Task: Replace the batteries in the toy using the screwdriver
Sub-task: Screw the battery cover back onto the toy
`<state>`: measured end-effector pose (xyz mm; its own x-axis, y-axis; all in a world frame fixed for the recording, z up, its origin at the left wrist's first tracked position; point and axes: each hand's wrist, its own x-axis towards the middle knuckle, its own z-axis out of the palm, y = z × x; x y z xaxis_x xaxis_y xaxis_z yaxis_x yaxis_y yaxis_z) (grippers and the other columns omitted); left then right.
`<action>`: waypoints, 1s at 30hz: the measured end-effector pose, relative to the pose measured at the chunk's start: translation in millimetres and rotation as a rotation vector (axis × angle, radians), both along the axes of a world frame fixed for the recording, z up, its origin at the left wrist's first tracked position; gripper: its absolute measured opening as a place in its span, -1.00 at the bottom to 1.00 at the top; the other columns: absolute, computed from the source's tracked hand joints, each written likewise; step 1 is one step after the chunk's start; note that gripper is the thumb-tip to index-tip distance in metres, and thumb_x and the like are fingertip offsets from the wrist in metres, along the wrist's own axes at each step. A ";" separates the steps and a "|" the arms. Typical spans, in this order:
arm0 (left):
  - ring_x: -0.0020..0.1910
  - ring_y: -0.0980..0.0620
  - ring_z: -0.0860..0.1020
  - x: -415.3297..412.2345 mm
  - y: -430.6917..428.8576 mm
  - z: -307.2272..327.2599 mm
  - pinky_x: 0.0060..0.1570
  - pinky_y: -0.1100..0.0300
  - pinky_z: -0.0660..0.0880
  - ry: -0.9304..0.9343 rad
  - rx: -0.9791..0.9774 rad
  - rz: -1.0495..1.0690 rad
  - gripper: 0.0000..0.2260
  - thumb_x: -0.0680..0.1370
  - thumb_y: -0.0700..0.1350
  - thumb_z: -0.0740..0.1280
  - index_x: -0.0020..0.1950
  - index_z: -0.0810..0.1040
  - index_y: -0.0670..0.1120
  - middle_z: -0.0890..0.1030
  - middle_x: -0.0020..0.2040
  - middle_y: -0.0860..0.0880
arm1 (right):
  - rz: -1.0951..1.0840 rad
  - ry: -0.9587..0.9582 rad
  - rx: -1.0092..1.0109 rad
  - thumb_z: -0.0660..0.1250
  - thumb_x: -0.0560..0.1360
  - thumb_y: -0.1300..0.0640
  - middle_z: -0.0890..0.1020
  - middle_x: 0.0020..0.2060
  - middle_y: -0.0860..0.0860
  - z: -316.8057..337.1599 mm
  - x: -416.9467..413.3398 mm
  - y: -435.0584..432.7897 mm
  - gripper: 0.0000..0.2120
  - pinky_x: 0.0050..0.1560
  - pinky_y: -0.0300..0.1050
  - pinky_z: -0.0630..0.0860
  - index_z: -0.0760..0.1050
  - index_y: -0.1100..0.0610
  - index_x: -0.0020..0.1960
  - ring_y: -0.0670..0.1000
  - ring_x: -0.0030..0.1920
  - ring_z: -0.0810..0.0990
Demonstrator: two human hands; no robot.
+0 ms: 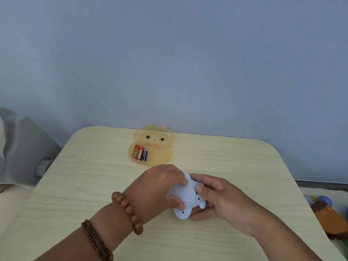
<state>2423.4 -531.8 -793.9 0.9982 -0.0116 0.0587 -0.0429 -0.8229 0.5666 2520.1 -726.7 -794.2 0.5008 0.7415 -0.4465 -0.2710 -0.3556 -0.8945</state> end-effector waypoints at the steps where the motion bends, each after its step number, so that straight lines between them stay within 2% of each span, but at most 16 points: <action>1: 0.14 0.15 0.48 0.2 -1.1 -0.1 0.12 0.13 0.48 0.001 0.008 -0.005 -0.56 0.34 0.14 0.43 0.17 0.57 0.03 0.55 0.17 0.15 | 0.002 0.009 -0.001 0.19 0.70 0.11 0.72 0.11 0.17 0.4 0.5 -0.1 -0.72 0.17 0.15 0.65 0.58 -0.05 0.32 0.24 0.08 0.72; 5: 0.20 0.15 0.44 1.2 -4.5 -0.3 0.18 0.21 0.41 0.021 0.044 -0.036 -0.60 0.45 0.04 0.46 0.25 0.52 0.01 0.51 0.25 0.14 | 0.001 0.000 -0.005 0.21 0.69 0.17 0.72 0.09 0.18 3.4 -0.1 1.8 -0.72 0.13 0.13 0.66 0.62 -0.04 0.28 0.25 0.07 0.72; 8: 0.16 0.15 0.48 1.4 -6.1 -0.8 0.12 0.21 0.44 0.015 0.061 -0.026 -0.61 0.45 0.05 0.45 0.23 0.51 0.04 0.50 0.23 0.17 | -0.055 -0.057 -0.025 0.22 0.68 0.24 0.70 0.09 0.23 3.6 -1.2 3.6 -0.70 0.02 0.09 0.70 0.66 -0.01 0.23 0.24 0.01 0.74; 11: 0.09 0.15 0.49 0.6 -8.6 0.7 0.04 0.22 0.46 0.005 0.071 -0.021 -0.64 0.43 0.07 0.45 0.18 0.48 0.07 0.46 0.20 0.22 | -0.087 -0.087 -0.052 0.22 0.67 0.26 0.70 0.10 0.17 6.8 -5.8 3.8 -0.69 -0.03 0.03 0.71 0.63 0.02 0.28 0.17 -0.04 0.76; 14: 0.08 0.16 0.48 -2.2 -8.8 1.7 0.03 0.21 0.46 0.009 0.074 -0.001 -0.64 0.42 0.07 0.44 0.17 0.47 0.08 0.46 0.18 0.22 | -0.064 -0.179 -0.103 0.27 0.66 0.18 0.69 0.10 0.10 9.1 -9.4 4.4 -0.70 -0.09 -0.03 0.71 0.56 0.00 0.35 0.13 -0.09 0.77; 15: 0.08 0.16 0.48 -3.7 -8.4 1.7 0.03 0.20 0.47 0.009 0.071 0.006 -0.64 0.42 0.07 0.44 0.18 0.47 0.08 0.46 0.18 0.22 | -0.057 -0.301 -0.153 0.31 0.64 0.12 0.68 0.11 0.02 8.8 -8.1 2.3 -0.68 -0.10 -0.09 0.69 0.55 -0.03 0.37 0.06 -0.13 0.76; 17: 0.09 0.16 0.48 -5.3 -7.4 0.9 0.05 0.16 0.47 0.012 0.062 0.017 -0.64 0.42 0.09 0.42 0.19 0.47 0.09 0.45 0.18 0.22 | -0.102 -0.681 -0.276 0.38 0.58 0.00 0.64 0.08 -0.15 11.3 -2.8 -6.4 -0.68 -0.06 -0.32 0.59 0.56 -0.09 0.33 -0.12 -0.15 0.70; 19: 0.10 0.16 0.48 -6.2 -7.1 0.1 0.06 0.13 0.48 0.020 0.048 0.022 -0.63 0.42 0.11 0.38 0.19 0.46 0.09 0.46 0.18 0.21 | -0.293 -0.978 -0.348 0.41 0.55 0.02 0.63 -0.02 -0.15 16.8 1.2 -23.5 -0.76 -0.12 -0.47 0.45 0.64 -0.06 0.21 -0.18 -0.15 0.63; 20: 0.10 0.15 0.49 -6.2 -6.6 -0.1 0.06 0.11 0.48 0.020 0.048 0.019 -0.62 0.41 0.12 0.36 0.19 0.46 0.09 0.47 0.18 0.21 | -0.394 -1.056 -0.395 0.42 0.54 0.06 0.62 -0.06 -0.12 17.3 3.1 -34.0 -0.80 -0.15 -0.46 0.41 0.66 -0.01 0.15 -0.16 -0.19 0.62; 22: 0.10 0.13 0.50 -4.4 -6.2 -0.9 0.06 0.09 0.49 0.023 0.050 0.014 -0.61 0.39 0.14 0.32 0.18 0.46 0.09 0.48 0.17 0.20 | -0.470 -1.104 -0.527 0.44 0.52 0.10 0.62 -0.11 -0.05 11.1 3.7 -52.5 -0.83 -0.13 -0.26 0.45 0.69 0.08 0.10 -0.15 -0.24 0.60; 25: 0.08 0.13 0.50 -3.6 -5.6 -1.9 0.05 0.09 0.50 0.028 0.046 0.012 -0.61 0.38 0.14 0.31 0.18 0.46 0.09 0.48 0.15 0.20 | -0.400 -1.031 -0.608 0.47 0.48 -0.03 0.60 -0.11 -0.07 -4.5 -9.3 -60.4 -0.74 -0.10 -0.16 0.47 0.69 0.08 0.10 -0.15 -0.20 0.60; 27: 0.08 0.13 0.50 -4.5 -5.7 -2.2 0.05 0.09 0.50 0.025 0.044 0.021 -0.61 0.38 0.14 0.31 0.18 0.46 0.10 0.48 0.16 0.20 | -0.363 -0.962 -0.670 0.48 0.43 -0.17 0.58 -0.05 -0.07 -14.9 -20.2 -58.2 -0.64 -0.03 -0.10 0.51 0.66 0.04 0.09 -0.06 -0.10 0.62; 30: 0.08 0.13 0.51 -5.4 -6.9 -1.4 0.05 0.09 0.50 0.022 0.041 0.030 -0.62 0.38 0.13 0.32 0.17 0.46 0.09 0.48 0.15 0.21 | -0.230 -1.047 -0.888 0.42 0.42 -0.24 0.50 -0.07 -0.04 -25.1 -31.4 -51.1 -0.65 -0.01 -0.06 0.52 0.60 0.05 -0.09 0.05 0.05 0.55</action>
<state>2418.0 -538.7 -795.3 0.9992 0.0160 0.0364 -0.0058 -0.8460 0.5331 2488.7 -777.8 -819.3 0.9615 0.2670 -0.0655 0.2475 -0.9444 -0.2165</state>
